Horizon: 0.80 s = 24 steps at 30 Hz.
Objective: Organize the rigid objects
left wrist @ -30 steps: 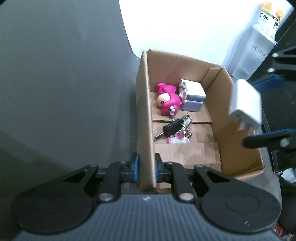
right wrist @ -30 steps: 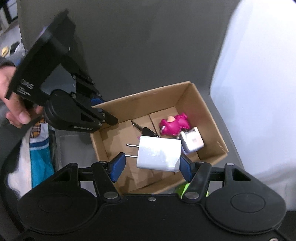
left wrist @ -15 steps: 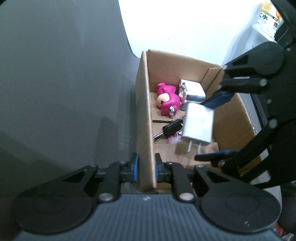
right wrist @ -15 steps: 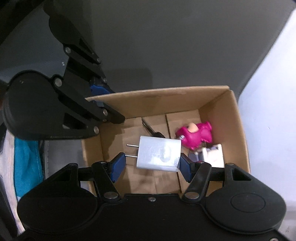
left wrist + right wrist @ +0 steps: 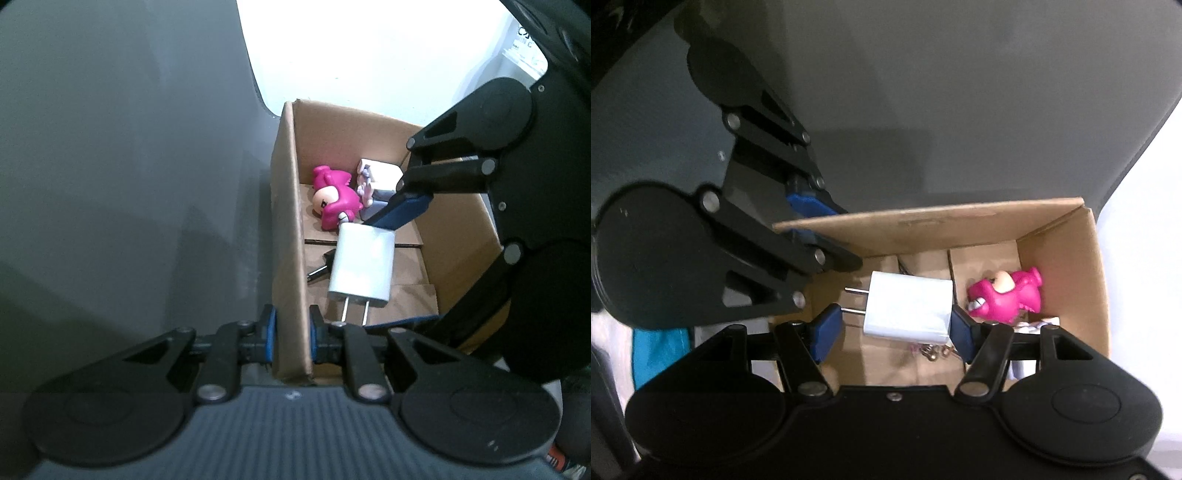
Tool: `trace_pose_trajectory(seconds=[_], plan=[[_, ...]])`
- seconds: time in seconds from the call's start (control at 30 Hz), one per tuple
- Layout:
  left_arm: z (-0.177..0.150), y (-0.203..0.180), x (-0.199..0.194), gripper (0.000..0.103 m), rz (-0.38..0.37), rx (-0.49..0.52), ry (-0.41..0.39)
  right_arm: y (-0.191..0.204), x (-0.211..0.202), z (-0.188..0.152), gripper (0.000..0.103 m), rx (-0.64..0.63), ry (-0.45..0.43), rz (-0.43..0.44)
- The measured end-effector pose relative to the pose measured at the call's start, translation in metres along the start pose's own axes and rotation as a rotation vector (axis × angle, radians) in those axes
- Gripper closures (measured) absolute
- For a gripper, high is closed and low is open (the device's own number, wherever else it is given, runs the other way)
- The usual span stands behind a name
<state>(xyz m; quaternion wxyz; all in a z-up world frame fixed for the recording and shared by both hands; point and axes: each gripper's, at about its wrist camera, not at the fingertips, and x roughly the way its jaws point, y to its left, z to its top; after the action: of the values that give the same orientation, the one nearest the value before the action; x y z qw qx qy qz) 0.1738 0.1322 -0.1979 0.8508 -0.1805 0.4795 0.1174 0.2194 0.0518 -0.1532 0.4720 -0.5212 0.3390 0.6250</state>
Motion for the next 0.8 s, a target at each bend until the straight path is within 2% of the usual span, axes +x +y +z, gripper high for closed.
trace_pose_trajectory(seconds=[0.17, 0.43, 0.6, 0.67, 0.8], plan=[[0.0, -0.001, 0.0, 0.088, 0.001, -0.003, 0.0, -0.003, 0.0, -0.002, 0.04, 0.063, -0.007, 0.041], [-0.001, 0.0, 0.001, 0.087, -0.001, -0.003, 0.0, -0.004, -0.01, -0.011, 0.037, 0.104, -0.022, 0.029], [-0.002, 0.0, 0.002, 0.087, -0.001, -0.003, 0.001, -0.007, -0.046, -0.031, 0.032, 0.173, -0.083, -0.017], [-0.002, 0.0, 0.002, 0.087, -0.001, -0.001, 0.0, -0.009, -0.065, -0.042, 0.025, 0.211, -0.125, -0.036], [-0.002, -0.001, 0.002, 0.087, 0.0, 0.001, -0.001, -0.013, -0.093, -0.066, 0.024, 0.279, -0.167, -0.06]])
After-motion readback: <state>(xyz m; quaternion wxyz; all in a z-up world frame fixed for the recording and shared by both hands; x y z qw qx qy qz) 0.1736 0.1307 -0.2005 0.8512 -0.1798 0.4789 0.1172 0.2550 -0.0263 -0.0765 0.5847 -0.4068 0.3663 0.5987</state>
